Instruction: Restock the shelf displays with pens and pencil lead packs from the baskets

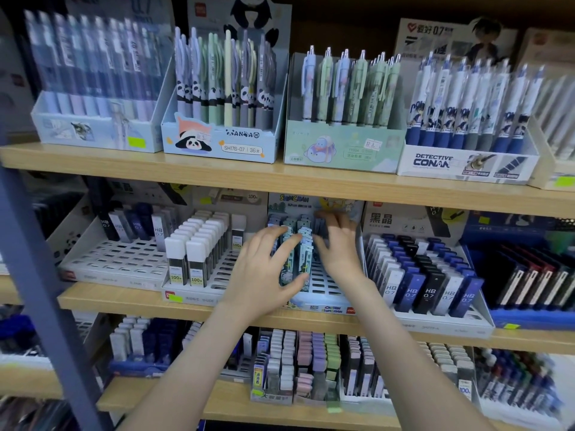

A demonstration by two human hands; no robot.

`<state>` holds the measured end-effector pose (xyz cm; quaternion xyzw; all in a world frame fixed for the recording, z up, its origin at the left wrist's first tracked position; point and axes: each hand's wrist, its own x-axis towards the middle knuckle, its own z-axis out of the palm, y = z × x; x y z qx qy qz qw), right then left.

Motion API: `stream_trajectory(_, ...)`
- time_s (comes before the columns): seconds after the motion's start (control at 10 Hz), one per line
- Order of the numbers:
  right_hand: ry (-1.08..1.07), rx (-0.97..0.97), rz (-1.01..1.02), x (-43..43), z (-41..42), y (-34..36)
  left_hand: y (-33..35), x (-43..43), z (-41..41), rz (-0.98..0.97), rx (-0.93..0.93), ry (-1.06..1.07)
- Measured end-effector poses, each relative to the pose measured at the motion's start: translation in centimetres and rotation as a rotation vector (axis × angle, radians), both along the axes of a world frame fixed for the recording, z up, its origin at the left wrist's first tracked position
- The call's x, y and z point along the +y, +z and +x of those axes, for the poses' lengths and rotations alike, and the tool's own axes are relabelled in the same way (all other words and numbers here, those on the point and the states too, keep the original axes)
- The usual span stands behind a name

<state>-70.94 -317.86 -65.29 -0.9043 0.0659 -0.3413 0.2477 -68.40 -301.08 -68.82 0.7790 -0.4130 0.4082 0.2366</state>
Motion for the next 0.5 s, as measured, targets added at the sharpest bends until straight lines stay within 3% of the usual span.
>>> stream_trajectory(0.5, 0.114, 0.048, 0.063, 2.1, -8.4, 3.3, 0.5, -0.6, -5.0, 0.023, -0.119, 0.098)
